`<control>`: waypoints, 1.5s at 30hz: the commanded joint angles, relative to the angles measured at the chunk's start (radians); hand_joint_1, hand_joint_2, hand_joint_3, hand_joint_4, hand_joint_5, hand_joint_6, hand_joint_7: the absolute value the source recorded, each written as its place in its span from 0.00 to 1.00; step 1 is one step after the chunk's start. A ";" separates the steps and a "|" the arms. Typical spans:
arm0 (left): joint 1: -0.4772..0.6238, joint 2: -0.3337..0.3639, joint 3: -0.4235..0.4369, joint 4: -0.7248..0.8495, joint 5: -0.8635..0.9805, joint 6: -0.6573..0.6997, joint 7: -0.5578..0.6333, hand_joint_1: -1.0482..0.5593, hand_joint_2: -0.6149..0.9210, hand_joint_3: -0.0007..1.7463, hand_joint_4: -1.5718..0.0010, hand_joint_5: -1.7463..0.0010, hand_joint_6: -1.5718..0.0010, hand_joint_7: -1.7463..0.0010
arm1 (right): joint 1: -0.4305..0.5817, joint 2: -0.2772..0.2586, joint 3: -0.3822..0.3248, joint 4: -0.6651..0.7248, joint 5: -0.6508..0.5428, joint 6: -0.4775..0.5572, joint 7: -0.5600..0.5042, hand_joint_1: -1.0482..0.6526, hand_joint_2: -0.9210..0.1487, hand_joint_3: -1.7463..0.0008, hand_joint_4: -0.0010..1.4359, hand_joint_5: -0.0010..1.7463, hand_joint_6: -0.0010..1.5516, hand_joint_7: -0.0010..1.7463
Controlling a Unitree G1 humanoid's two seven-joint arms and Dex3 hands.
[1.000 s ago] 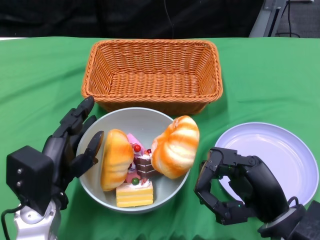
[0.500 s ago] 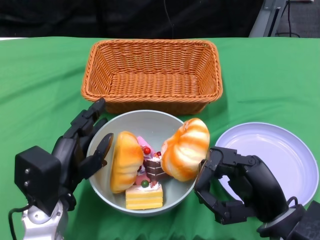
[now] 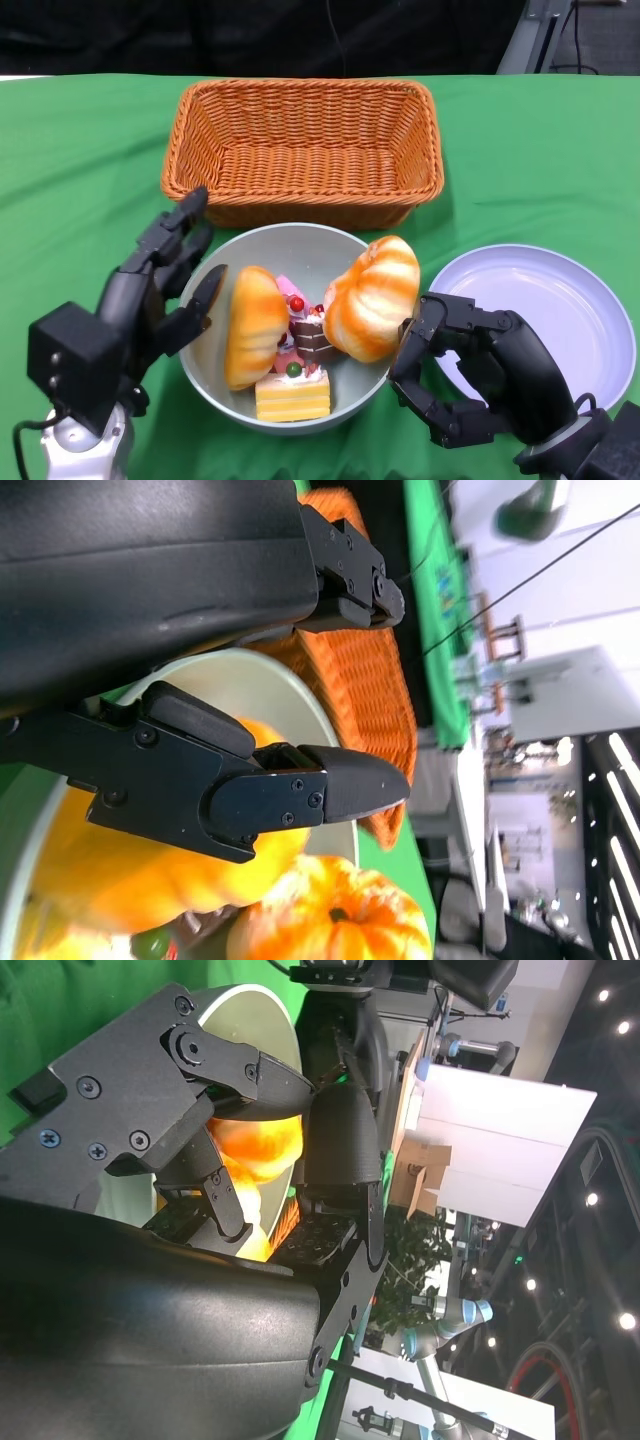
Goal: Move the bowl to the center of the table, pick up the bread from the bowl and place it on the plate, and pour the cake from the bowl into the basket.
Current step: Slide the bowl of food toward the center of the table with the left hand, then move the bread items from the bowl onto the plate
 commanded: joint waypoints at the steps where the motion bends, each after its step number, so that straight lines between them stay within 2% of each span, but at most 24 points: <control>1: -0.024 0.035 0.019 0.033 0.028 -0.067 0.051 0.24 1.00 0.20 0.77 0.97 0.78 0.98 | -0.006 -0.007 -0.004 0.003 0.010 -0.012 0.002 0.49 0.42 0.43 0.62 0.94 0.54 0.79; 5: -0.040 0.064 0.041 0.027 -0.001 -0.088 0.030 0.24 1.00 0.16 0.73 0.96 0.73 0.97 | -0.006 -0.008 -0.006 0.002 0.012 -0.014 0.002 0.49 0.41 0.44 0.62 0.94 0.54 0.79; 9: -0.058 0.079 0.066 0.035 -0.034 -0.144 0.015 0.31 1.00 0.09 0.56 0.93 0.58 0.96 | -0.011 -0.008 -0.011 0.009 0.017 -0.025 0.006 0.50 0.41 0.44 0.61 0.94 0.54 0.78; 13: -0.080 0.093 0.086 0.063 -0.069 -0.200 -0.020 0.37 1.00 0.07 0.44 0.92 0.49 0.96 | -0.009 -0.012 -0.014 0.002 0.016 -0.016 0.005 0.51 0.42 0.42 0.61 0.94 0.54 0.77; 16: -0.102 0.090 0.106 0.101 -0.100 -0.245 -0.040 0.50 1.00 0.10 0.32 0.87 0.34 0.92 | -0.008 -0.018 -0.015 -0.007 0.009 -0.016 0.001 0.51 0.43 0.41 0.60 0.93 0.53 0.77; 17: -0.110 0.091 0.112 0.116 -0.110 -0.258 -0.052 0.53 1.00 0.13 0.29 0.81 0.29 0.91 | -0.006 -0.022 -0.015 -0.014 0.001 -0.016 -0.004 0.50 0.43 0.41 0.60 0.93 0.53 0.76; 19: -0.125 0.096 0.119 0.143 -0.120 -0.282 -0.069 0.58 1.00 0.20 0.35 0.54 0.21 0.88 | -0.006 -0.033 -0.016 -0.024 -0.013 -0.025 -0.008 0.51 0.44 0.41 0.59 0.93 0.53 0.76; 21: -0.137 0.100 0.127 0.167 -0.124 -0.294 -0.081 0.59 1.00 0.23 0.41 0.39 0.23 0.82 | -0.006 -0.045 -0.016 -0.037 -0.028 -0.031 -0.013 0.51 0.44 0.41 0.59 0.92 0.53 0.75; 22: -0.141 0.102 0.130 0.176 -0.127 -0.296 -0.088 0.60 0.99 0.24 0.43 0.31 0.26 0.74 | -0.006 -0.051 -0.016 -0.045 -0.034 -0.031 -0.016 0.51 0.44 0.42 0.59 0.92 0.53 0.74; 25: -0.154 0.112 0.135 0.204 -0.139 -0.288 -0.130 0.59 0.97 0.27 0.44 0.24 0.34 0.57 | 0.014 -0.067 -0.019 -0.106 -0.050 -0.018 -0.029 0.50 0.45 0.43 0.60 0.89 0.55 0.71; 27: -0.157 0.120 0.135 0.215 -0.140 -0.282 -0.153 0.58 0.96 0.28 0.44 0.22 0.38 0.49 | 0.029 -0.079 -0.022 -0.150 -0.074 -0.019 -0.049 0.50 0.46 0.43 0.60 0.87 0.57 0.67; 31: -0.163 0.129 0.138 0.235 -0.138 -0.290 -0.179 0.57 0.93 0.33 0.45 0.17 0.42 0.38 | 0.054 -0.089 -0.029 -0.217 -0.115 -0.039 -0.096 0.53 0.57 0.33 0.62 0.84 0.61 0.63; 36: -0.163 0.132 0.142 0.241 -0.141 -0.285 -0.187 0.56 0.88 0.40 0.45 0.14 0.44 0.32 | 0.073 -0.114 -0.044 -0.295 -0.191 -0.087 -0.154 0.52 0.63 0.29 0.61 0.83 0.58 0.60; 37: -0.163 0.129 0.143 0.238 -0.148 -0.282 -0.193 0.56 0.88 0.40 0.46 0.14 0.45 0.32 | 0.077 -0.122 -0.048 -0.317 -0.213 -0.094 -0.164 0.51 0.63 0.30 0.57 0.82 0.55 0.58; 39: -0.161 0.126 0.144 0.233 -0.148 -0.281 -0.193 0.56 0.87 0.42 0.46 0.14 0.45 0.32 | 0.082 -0.146 -0.062 -0.361 -0.266 -0.119 -0.183 0.50 0.62 0.33 0.53 0.80 0.53 0.55; 40: -0.160 0.126 0.142 0.233 -0.141 -0.283 -0.187 0.56 0.87 0.43 0.46 0.13 0.45 0.31 | 0.083 -0.165 -0.073 -0.388 -0.303 -0.128 -0.189 0.51 0.60 0.37 0.51 0.77 0.51 0.52; 42: -0.159 0.126 0.140 0.236 -0.132 -0.287 -0.180 0.55 0.87 0.44 0.48 0.13 0.46 0.31 | 0.088 -0.198 -0.101 -0.446 -0.392 -0.133 -0.210 0.47 0.43 0.59 0.45 0.65 0.48 0.41; 43: -0.159 0.126 0.140 0.238 -0.130 -0.290 -0.180 0.55 0.86 0.44 0.48 0.13 0.47 0.31 | 0.091 -0.209 -0.117 -0.480 -0.436 -0.130 -0.224 0.44 0.32 0.76 0.44 0.55 0.48 0.32; 44: -0.160 0.125 0.139 0.239 -0.129 -0.291 -0.181 0.55 0.86 0.45 0.48 0.13 0.47 0.31 | 0.094 -0.216 -0.129 -0.508 -0.469 -0.126 -0.237 0.42 0.26 0.86 0.45 0.48 0.50 0.23; 45: -0.160 0.124 0.138 0.239 -0.128 -0.291 -0.182 0.55 0.86 0.45 0.48 0.13 0.47 0.31 | 0.097 -0.221 -0.140 -0.537 -0.497 -0.122 -0.251 0.41 0.22 0.92 0.44 0.42 0.51 0.17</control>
